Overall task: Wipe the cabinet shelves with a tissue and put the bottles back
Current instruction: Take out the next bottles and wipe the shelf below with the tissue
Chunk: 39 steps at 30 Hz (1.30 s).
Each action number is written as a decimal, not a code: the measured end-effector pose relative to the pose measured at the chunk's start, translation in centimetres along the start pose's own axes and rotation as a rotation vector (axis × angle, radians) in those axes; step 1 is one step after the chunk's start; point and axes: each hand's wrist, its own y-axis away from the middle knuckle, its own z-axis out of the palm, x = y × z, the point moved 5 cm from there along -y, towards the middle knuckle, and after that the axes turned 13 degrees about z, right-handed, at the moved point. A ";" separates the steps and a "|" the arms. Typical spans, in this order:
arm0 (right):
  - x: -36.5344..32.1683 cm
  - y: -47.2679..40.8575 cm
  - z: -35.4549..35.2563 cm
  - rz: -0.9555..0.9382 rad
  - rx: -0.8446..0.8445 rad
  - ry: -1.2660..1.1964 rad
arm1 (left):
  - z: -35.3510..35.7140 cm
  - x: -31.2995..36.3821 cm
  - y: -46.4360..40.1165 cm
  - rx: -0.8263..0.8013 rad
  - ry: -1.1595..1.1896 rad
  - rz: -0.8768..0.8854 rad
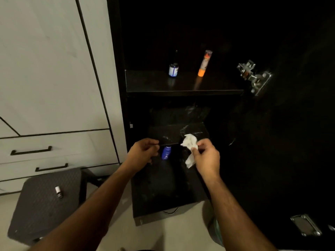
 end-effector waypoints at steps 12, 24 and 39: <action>-2.8 -13.2 2.5 -0.150 -0.023 0.689 | 1.8 -2.5 -3.9 0.062 -0.144 0.038; -1.8 -11.5 4.8 -0.209 -0.135 0.889 | 3.8 -2.3 -5.6 0.156 -0.196 0.093; 1.4 -13.0 7.2 0.015 -0.442 0.498 | 3.0 -0.8 -4.4 0.100 -0.281 0.099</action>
